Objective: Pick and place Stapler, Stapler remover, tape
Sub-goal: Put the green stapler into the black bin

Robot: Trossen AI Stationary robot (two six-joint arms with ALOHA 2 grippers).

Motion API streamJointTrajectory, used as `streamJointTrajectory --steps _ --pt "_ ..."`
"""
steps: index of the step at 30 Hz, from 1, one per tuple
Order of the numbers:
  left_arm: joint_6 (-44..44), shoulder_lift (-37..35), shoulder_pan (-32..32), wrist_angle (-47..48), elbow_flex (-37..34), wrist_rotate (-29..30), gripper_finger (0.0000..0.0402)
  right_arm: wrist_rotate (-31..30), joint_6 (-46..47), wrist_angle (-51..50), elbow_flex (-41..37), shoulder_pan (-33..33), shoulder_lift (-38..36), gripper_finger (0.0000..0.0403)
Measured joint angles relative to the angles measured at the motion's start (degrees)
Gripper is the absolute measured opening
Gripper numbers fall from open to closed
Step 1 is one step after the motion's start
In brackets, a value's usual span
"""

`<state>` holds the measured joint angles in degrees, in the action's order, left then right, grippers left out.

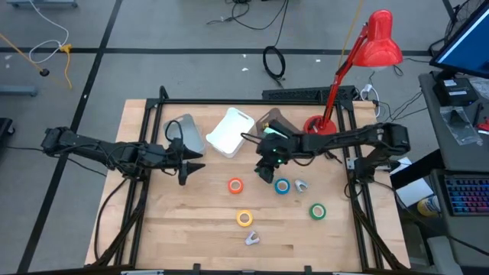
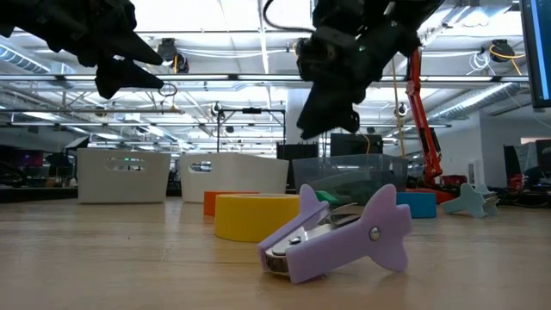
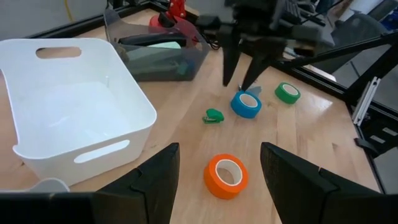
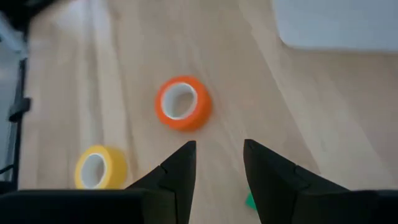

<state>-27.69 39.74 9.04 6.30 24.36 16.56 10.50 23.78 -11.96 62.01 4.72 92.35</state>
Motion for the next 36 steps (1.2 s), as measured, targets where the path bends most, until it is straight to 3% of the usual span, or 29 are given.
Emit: streamJointTrajectory --steps 12,36 --pt "1.9 0.0 0.0 0.6 0.0 0.0 0.0228 0.2 7.6 -2.0 0.2 -0.1 3.6 0.0125" --pt "2.5 0.0 0.0 1.2 0.0 0.0 0.0228 0.2 6.9 4.0 0.2 0.0 3.1 0.0125"
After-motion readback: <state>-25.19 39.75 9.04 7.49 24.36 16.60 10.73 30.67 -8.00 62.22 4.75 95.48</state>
